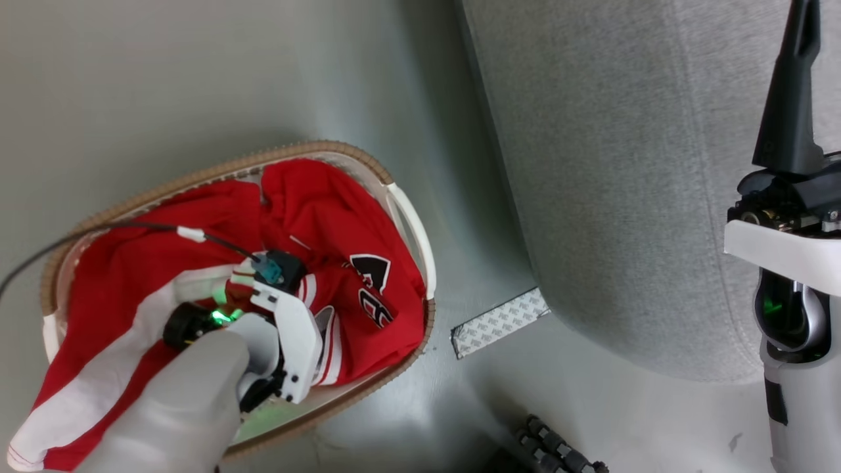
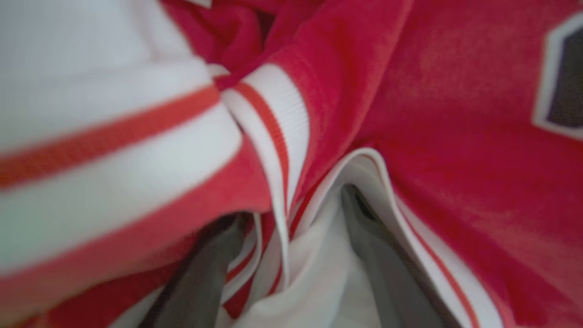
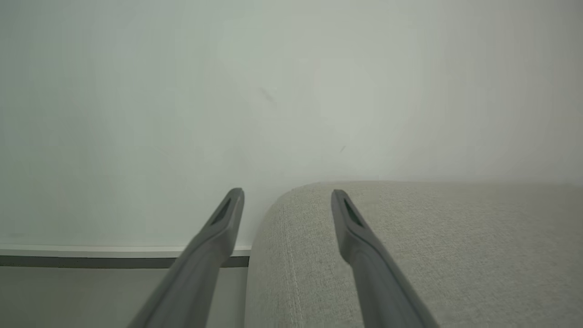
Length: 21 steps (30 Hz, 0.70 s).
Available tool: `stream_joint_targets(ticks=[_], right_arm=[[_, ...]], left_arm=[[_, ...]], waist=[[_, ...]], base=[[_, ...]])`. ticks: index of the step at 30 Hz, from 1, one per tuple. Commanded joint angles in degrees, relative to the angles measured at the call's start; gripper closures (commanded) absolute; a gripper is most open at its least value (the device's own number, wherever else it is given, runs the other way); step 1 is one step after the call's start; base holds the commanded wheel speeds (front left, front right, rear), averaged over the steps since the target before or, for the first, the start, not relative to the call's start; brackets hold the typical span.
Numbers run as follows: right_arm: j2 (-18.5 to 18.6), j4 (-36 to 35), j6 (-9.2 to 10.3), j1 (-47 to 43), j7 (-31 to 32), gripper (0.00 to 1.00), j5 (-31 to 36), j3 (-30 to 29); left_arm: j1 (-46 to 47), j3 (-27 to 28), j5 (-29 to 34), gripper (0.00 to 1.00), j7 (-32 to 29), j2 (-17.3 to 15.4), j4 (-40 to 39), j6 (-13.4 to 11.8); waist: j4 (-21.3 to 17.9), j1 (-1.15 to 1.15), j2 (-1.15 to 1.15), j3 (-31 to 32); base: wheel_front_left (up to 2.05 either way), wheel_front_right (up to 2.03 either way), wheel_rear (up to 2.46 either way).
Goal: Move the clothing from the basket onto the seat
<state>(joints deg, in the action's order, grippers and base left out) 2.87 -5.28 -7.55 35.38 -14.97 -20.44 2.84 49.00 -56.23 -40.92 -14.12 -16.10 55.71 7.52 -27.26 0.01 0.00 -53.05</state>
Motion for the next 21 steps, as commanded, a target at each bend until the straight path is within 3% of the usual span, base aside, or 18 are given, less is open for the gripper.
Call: stream_joint_targets(ticks=[1,4,5,6,7,14,21], right_arm=[[-0.12,-0.39,0.12,0.56,-0.16,0.00,0.50,0.39],[-0.10,-0.68,0.12,1.17,-0.16,0.00,0.89,1.26],[-0.10,-0.64,0.12,1.19,-0.16,0.00,0.83,1.38],[-0.10,-0.64,0.12,1.19,-0.16,0.00,0.83,1.38],[-0.08,-0.46,0.12,1.18,-0.16,0.00,0.71,1.44],[-0.06,0.66,0.12,2.40,-0.15,0.00,0.08,1.79],[-0.05,2.36,0.12,0.94,-0.15,0.00,2.86,1.00]], left_arm=[[0.72,-1.57,-1.65,0.00,-0.52,-1.61,-0.76,-0.07],[1.51,-4.70,-4.78,0.00,-0.65,-3.64,-2.42,-0.07],[2.04,-5.46,-5.83,0.47,-0.19,-4.12,-3.04,-0.08],[2.04,-5.46,-5.83,0.47,-0.19,-4.12,-3.04,-0.08],[2.48,-6.11,-6.77,1.00,0.39,-4.55,-3.46,-0.08],[3.61,-10.21,-12.59,1.00,5.08,-6.46,-4.79,-0.07],[3.23,-13.31,-16.56,1.00,12.21,-3.49,-4.97,-0.07]], waist=[[0.80,-0.01,0.00,-1.01],[1.26,-0.01,0.00,-1.48],[1.28,-0.01,0.00,-1.49],[1.28,-0.01,0.00,-1.49],[1.23,-0.01,0.00,-1.42],[0.67,-0.01,0.00,0.51],[4.33,-0.01,0.00,7.00]], base=[[0.20,0.20,0.20],[0.10,0.10,0.10],[0.00,0.00,0.00],[0.00,0.00,0.00],[0.00,0.00,0.00],[0.00,0.00,0.00],[0.00,0.00,0.00]])
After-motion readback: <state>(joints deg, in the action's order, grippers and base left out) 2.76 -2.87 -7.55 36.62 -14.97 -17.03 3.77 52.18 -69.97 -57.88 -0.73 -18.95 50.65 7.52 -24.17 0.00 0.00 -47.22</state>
